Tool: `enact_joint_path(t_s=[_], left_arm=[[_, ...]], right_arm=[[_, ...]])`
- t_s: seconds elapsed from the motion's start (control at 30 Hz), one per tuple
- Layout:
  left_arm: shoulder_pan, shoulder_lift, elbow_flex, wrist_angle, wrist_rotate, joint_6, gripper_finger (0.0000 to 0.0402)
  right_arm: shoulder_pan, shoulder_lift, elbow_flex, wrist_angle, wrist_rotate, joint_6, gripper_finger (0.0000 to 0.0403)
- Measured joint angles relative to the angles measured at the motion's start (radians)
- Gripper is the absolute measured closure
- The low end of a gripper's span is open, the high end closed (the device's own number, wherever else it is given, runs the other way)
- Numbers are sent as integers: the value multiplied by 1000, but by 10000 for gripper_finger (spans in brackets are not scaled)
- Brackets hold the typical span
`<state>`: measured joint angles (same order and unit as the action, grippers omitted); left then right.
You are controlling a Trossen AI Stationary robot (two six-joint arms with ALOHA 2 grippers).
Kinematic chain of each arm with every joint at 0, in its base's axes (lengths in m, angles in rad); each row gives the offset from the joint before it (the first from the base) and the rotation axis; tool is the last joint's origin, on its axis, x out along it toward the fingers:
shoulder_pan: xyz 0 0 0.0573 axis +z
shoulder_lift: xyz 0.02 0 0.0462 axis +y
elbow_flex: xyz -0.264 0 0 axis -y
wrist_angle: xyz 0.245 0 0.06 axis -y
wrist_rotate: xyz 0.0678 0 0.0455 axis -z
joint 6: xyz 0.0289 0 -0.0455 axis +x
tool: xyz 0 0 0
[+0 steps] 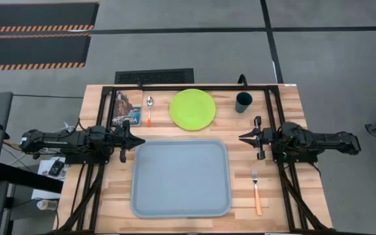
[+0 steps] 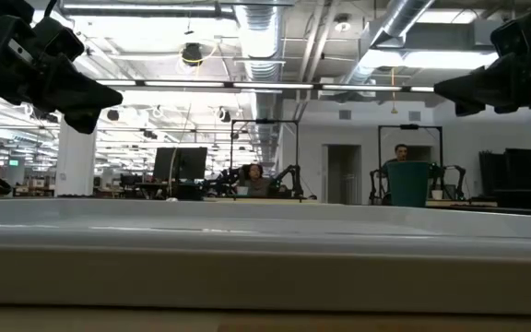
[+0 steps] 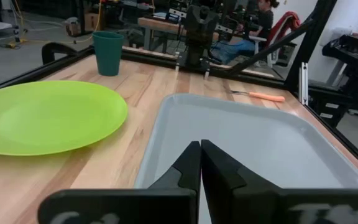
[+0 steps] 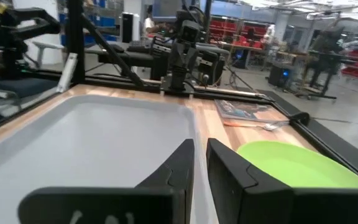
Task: Pick and place plate/cup/fork/spoon on tray
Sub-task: Put the dark blue cup on the blue tray
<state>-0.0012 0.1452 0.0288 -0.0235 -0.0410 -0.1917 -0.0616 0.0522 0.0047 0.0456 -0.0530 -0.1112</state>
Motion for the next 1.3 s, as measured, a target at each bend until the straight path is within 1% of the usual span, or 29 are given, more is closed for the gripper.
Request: enact_joint_path(t_s=[0.2, 0.27, 0.33, 0.4, 0.47, 0.57, 0.67, 0.73, 0.87, 0.93, 1.07, 1.13, 1.2, 1.3], left_arm=[[0, 0, 0, 0, 0, 0, 401], [0, 0, 0, 0, 0, 0, 401], [0, 0, 0, 0, 0, 0, 401], [0, 0, 0, 2, 0, 0, 401], [0, 0, 0, 10, -2, 0, 401], [0, 0, -1, 32, -2, 0, 401], [0, 0, -1, 39, -7, 0, 401], [0, 0, 0, 43, -35, -15, 401], [0, 0, -1, 40, -81, -199, 401], [0, 0, 0, 34, -102, -269, 401], [0, 0, -1, 35, -168, -292, 401], [0, 0, -1, 38, -202, -313, 401], [0, 0, 0, 42, -237, -343, 401], [1, 0, -1, 65, -277, -419, 401]], right_arm=[[1, 0, 0, 13, -2, 22, 331], [8, 0, 0, 14, -3, 71, 331], [22, 0, 0, 40, -3, 209, 331], [35, 0, 0, 94, -2, 407, 331], [44, 0, 0, 160, 0, 533, 331], [52, 0, 0, 265, 2, 632, 331], [60, 0, 0, 326, 5, 674, 331], [62, 0, 0, 367, 34, 688, 331], [62, 0, 3, 424, 159, 723, 331], [59, 0, 7, 411, 240, 736, 331], [59, 0, 13, 407, 387, 664, 331], [59, 0, 13, 392, 414, 615, 331], [59, 0, 13, 392, 417, 560, 331], [49, 1, 38, 435, 452, 484, 331]])
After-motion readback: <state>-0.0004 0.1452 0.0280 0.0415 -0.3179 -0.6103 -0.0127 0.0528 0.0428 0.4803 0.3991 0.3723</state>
